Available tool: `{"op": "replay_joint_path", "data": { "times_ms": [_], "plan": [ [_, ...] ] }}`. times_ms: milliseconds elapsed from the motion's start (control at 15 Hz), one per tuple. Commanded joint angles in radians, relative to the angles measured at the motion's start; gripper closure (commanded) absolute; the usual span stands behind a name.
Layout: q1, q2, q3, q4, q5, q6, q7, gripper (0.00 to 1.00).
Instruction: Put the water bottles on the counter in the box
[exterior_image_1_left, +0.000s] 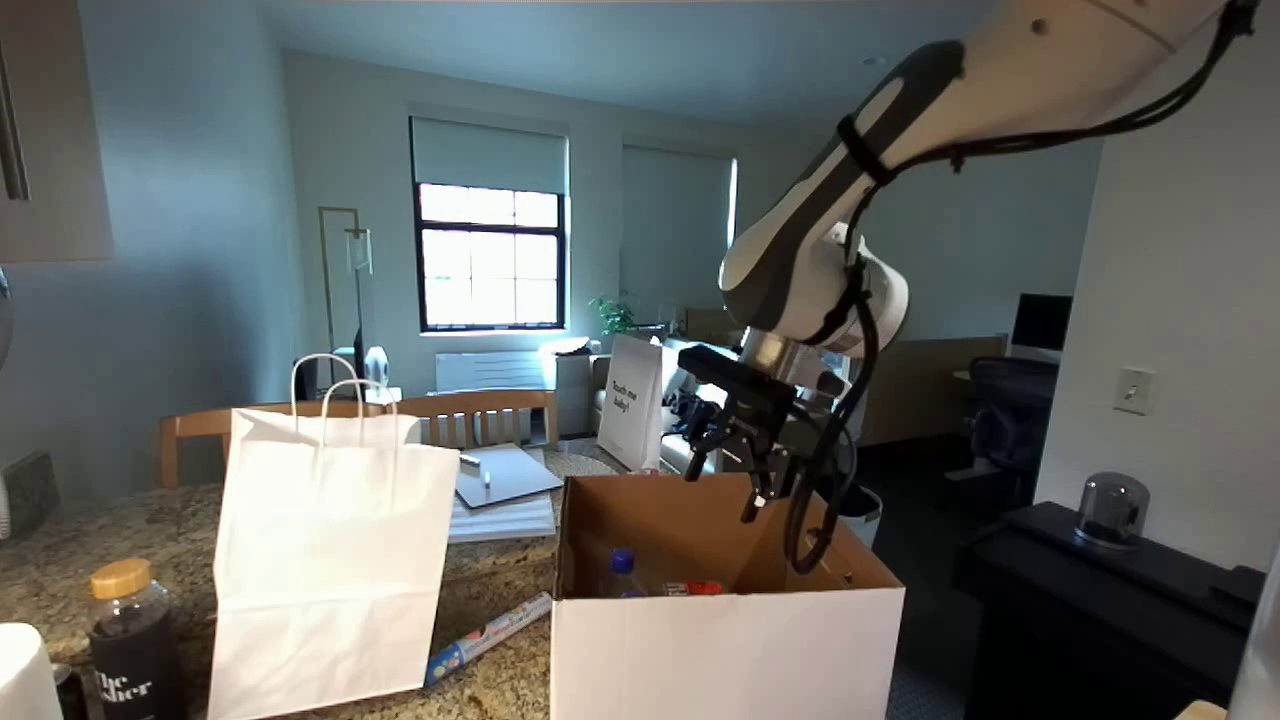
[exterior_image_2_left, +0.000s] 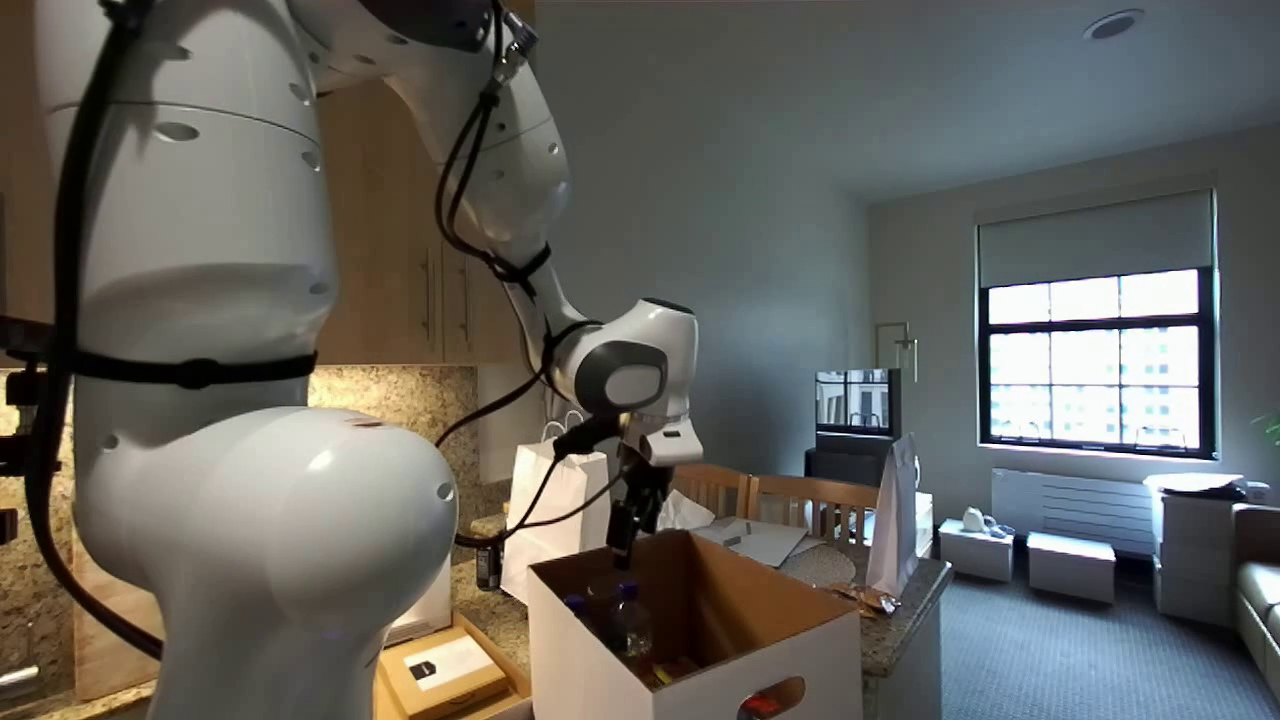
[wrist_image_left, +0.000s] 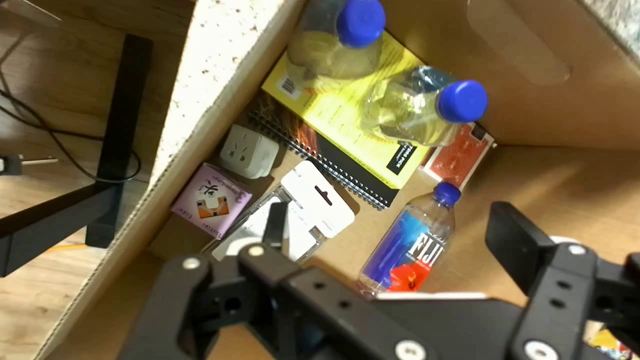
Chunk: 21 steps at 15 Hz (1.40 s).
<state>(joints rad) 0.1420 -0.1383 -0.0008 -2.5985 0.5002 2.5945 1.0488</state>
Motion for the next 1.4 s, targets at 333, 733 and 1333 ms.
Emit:
{"op": "replay_joint_path", "data": {
  "times_ms": [333,733,1333],
  "plan": [
    [0.049,-0.195,0.272,0.247,-0.246,-0.484,0.12,0.0],
    [0.155,0.023,0.508,0.361,-0.426,-0.369,0.142,0.0],
    [0.383,0.458,0.497,0.469,-0.751,-0.188,0.067,0.0]
  ]
}}
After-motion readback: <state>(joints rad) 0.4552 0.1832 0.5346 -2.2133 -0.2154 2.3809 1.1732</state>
